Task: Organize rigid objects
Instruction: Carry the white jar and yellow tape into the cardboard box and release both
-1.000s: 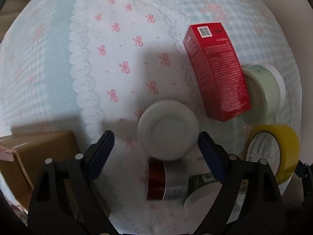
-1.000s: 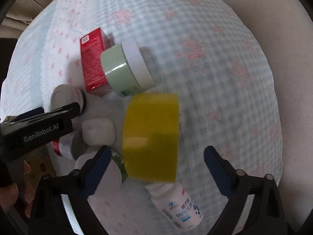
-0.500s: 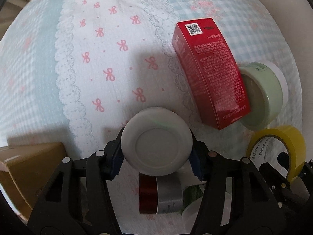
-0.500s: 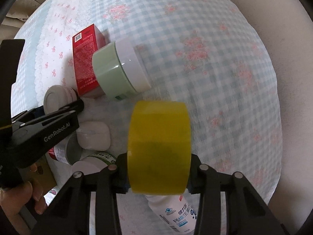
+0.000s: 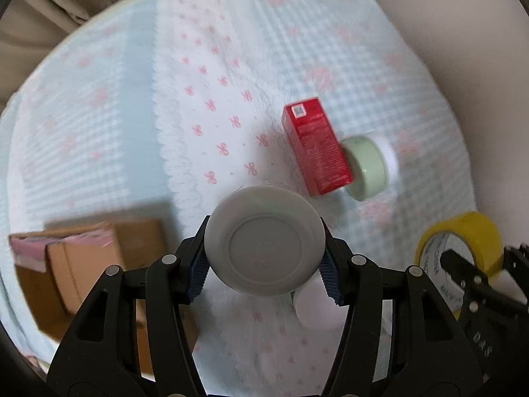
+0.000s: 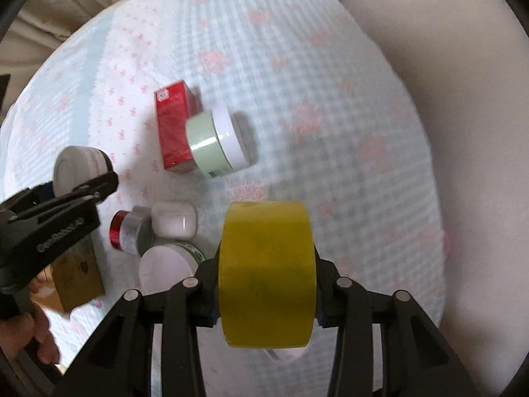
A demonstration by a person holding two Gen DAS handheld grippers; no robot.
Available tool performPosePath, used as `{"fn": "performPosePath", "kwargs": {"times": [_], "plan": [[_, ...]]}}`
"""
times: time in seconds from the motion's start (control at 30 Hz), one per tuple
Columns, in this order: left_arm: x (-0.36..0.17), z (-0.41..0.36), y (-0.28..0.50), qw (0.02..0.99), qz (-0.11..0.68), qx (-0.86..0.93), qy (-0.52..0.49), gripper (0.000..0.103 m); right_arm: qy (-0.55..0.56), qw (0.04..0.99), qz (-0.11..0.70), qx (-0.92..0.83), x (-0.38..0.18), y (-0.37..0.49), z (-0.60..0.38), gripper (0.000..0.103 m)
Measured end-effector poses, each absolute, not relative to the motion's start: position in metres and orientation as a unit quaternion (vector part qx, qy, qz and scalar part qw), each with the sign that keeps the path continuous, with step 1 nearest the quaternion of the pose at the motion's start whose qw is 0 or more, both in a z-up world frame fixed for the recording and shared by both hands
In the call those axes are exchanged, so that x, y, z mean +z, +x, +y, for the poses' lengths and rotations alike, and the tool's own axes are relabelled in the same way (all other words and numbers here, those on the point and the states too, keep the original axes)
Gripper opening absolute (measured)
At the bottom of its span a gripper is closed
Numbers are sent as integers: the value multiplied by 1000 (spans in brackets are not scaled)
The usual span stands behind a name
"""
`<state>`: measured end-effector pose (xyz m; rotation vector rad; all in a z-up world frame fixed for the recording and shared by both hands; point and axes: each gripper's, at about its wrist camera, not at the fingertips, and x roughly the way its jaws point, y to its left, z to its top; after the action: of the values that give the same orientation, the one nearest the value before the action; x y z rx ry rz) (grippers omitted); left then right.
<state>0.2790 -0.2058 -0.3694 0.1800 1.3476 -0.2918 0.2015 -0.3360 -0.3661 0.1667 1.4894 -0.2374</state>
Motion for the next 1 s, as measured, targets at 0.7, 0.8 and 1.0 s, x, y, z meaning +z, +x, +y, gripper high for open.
{"fn": "performPosePath", "kwargs": {"times": [0.7,0.8,1.0], "plan": [[-216,-13,189,833,552,-28,-16,53,-87,816,569,53,-194,167,-241,38],[-210,24,185,836,548,-21,-21,53,-87,820,560,76,-183,168,-206,38],[-212,100,189,831,555,-38,-25,53,-67,820,560,100,-175,172,-133,38]]}}
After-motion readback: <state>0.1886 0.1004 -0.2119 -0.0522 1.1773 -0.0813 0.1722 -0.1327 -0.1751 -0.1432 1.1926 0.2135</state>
